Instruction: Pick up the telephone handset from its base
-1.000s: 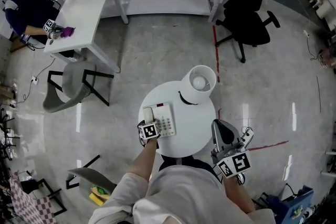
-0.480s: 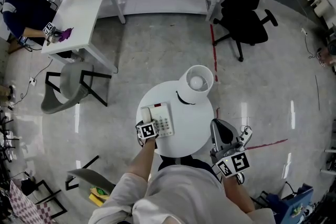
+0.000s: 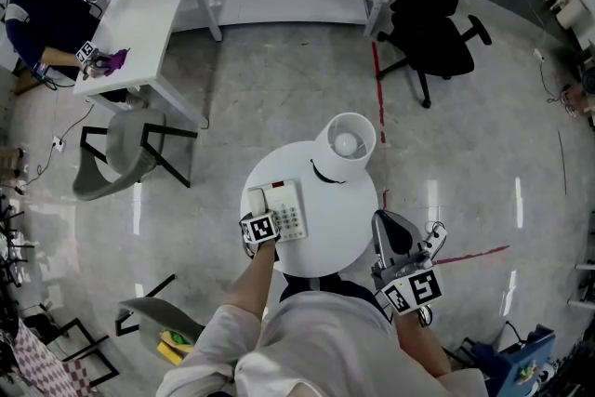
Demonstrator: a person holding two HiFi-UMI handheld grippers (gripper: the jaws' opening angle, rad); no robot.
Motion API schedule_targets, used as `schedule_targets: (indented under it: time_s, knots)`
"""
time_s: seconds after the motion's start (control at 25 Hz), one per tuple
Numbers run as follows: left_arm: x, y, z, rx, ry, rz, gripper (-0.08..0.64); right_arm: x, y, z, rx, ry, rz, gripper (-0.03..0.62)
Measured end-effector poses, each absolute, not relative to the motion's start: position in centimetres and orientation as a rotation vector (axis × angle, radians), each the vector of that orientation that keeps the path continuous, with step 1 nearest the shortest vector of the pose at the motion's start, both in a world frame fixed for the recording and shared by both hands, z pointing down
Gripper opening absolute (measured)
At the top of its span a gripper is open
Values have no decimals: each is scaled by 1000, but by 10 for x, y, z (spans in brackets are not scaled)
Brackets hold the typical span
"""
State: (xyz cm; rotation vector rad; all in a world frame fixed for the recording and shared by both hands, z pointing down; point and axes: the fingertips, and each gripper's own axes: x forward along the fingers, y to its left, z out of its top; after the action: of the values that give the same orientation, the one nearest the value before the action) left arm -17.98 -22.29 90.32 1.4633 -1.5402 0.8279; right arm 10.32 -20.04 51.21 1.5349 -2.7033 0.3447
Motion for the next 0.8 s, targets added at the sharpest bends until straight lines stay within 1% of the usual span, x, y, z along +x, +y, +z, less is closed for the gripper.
schedule_targets:
  time_s: [0.8]
  knots:
    - [-181,-215,880,1515,-1571,798,227,105,-182,504,1539,-2734,332,8]
